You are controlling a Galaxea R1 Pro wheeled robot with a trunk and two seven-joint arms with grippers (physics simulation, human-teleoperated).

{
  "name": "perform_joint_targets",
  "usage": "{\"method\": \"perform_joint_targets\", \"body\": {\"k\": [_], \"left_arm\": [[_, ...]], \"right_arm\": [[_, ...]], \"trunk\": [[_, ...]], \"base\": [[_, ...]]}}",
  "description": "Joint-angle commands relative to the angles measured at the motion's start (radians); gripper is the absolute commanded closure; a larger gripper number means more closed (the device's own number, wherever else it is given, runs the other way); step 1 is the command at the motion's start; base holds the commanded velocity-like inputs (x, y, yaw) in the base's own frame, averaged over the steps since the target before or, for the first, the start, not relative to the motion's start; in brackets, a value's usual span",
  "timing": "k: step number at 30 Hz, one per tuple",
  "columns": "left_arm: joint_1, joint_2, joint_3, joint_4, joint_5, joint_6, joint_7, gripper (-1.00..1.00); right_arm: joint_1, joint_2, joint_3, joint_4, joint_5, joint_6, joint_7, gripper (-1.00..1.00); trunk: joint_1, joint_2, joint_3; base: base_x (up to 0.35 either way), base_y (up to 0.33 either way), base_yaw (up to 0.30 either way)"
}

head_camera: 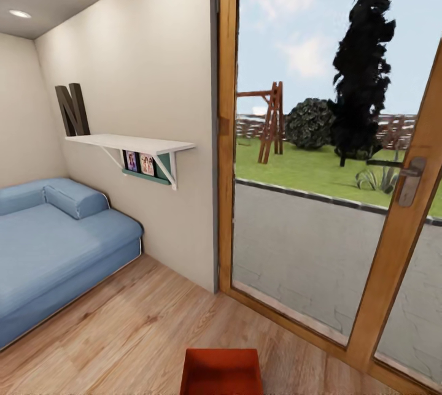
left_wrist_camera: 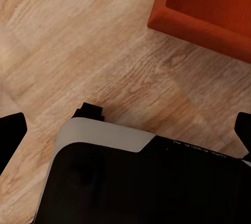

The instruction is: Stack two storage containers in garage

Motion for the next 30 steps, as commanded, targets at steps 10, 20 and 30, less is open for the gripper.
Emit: {"method": "perform_joint_targets", "body": {"k": [10, 20, 30], "left_arm": [[-0.001, 0.002, -0.008, -0.009, 0.004, -0.003, 0.003, -1.0], [-0.001, 0.002, -0.01, -0.008, 0.001, -0.003, 0.003, -1.0], [-0.001, 0.002, -0.011, -0.008, 0.001, -0.003, 0.003, -1.0]], "right_arm": [[-0.001, 0.0, 0.01, 0.003, -0.01, -0.004, 0.001, -1.0], [-0.001, 0.0, 0.011, 0.003, -0.009, -0.004, 0.001, -1.0], [-0.001, -0.001, 0.012, 0.003, -0.008, -0.006, 0.002, -1.0]], "trunk": [[0.0, -0.001, -0.018], [0.0, -0.001, -0.034], [0.0, -0.001, -0.051]], "base": [[0.0, 0.0, 0.0], [0.0, 0.0, 0.0], [0.0, 0.0, 0.0]]}}
